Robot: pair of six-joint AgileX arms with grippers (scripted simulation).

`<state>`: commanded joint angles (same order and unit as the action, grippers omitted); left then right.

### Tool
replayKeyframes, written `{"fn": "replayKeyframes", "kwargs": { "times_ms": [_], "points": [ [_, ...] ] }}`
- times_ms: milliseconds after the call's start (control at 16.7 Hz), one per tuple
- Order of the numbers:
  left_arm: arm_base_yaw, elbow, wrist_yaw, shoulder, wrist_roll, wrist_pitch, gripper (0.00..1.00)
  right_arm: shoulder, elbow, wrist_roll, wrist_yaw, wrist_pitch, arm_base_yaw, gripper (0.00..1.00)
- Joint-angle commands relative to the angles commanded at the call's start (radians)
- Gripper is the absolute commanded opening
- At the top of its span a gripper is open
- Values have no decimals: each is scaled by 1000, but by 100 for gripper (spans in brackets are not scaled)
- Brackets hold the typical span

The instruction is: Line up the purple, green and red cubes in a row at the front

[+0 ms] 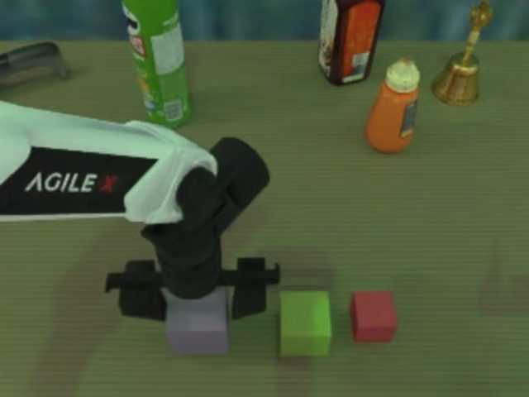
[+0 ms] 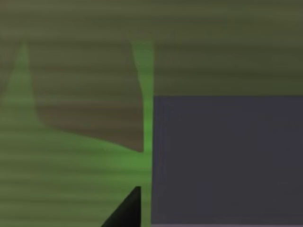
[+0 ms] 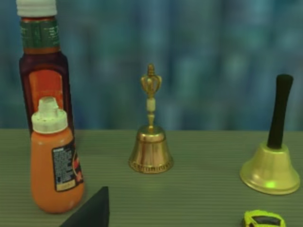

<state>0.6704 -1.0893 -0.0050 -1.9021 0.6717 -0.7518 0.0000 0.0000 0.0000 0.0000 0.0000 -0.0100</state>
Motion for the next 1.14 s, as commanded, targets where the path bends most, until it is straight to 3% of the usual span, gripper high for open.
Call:
{"fn": "replayKeyframes", "kwargs": {
  "times_ms": [660, 1140],
  "points": [
    [0, -14, 0, 7, 0, -18, 100, 0, 0, 0, 0, 0, 0, 100],
    [-18, -154, -1, 116, 5, -269, 100, 0, 0, 0, 0, 0, 0, 100]
  ]
}}
